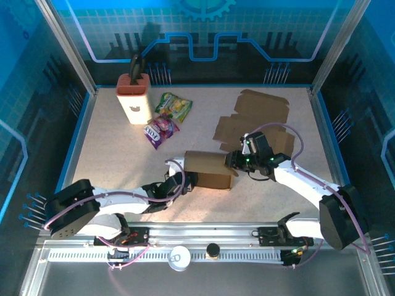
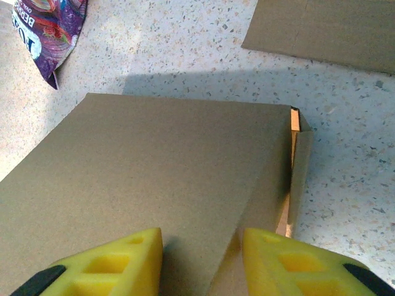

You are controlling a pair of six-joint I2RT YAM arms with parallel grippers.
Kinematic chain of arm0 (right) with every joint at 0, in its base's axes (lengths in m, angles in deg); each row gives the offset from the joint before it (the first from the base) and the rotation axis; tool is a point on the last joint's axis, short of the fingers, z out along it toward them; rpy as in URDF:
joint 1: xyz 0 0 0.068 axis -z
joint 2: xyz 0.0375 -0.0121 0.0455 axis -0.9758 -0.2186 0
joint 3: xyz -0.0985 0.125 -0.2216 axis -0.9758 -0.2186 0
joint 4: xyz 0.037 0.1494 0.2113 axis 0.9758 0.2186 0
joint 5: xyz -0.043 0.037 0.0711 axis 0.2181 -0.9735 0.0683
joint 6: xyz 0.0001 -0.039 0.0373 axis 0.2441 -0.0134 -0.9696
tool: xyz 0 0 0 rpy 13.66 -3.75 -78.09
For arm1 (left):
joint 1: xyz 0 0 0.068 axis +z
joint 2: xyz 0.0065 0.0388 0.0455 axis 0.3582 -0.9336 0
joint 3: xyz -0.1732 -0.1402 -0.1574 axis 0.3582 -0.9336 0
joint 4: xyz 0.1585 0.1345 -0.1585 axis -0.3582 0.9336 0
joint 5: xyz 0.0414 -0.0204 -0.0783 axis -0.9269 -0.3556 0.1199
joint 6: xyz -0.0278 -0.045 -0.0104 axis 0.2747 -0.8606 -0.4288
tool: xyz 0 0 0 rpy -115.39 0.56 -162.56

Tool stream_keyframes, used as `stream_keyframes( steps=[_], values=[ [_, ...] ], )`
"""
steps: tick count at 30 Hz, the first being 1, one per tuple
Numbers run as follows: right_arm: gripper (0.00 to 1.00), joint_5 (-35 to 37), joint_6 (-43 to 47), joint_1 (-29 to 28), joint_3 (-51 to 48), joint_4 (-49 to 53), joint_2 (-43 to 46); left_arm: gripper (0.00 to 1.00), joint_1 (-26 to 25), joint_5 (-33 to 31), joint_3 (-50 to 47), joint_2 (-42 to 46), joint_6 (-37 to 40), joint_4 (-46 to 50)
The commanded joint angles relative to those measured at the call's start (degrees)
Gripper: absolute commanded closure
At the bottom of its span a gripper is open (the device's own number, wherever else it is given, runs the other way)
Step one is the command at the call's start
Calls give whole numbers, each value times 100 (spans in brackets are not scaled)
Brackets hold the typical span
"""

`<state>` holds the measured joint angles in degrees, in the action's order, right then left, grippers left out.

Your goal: Fold the paper box

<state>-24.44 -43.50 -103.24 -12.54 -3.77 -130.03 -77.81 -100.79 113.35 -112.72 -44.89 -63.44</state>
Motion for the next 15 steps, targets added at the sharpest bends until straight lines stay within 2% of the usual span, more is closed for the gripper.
stream_keyframes(
  steps=[1, 2, 5, 9, 15],
  values=[
    [62, 124, 41, -84, -101, -118, 109, 29, -49, 167, -96, 340, -322, 423],
    [63, 133, 32, -93, -125, -133, 114, 25, -53, 212, -114, 430, -356, 485],
    [64, 160, 5, -103, -148, -153, 123, 24, -58, 415, -191, 674, -414, 595],
    [65, 215, -21, -121, -180, -173, 108, 16, -88, 793, -243, 1131, -506, 885],
    [67, 299, -22, -147, -234, -180, 92, 13, -155, 1455, -275, 2053, -857, 1650]
  ],
)
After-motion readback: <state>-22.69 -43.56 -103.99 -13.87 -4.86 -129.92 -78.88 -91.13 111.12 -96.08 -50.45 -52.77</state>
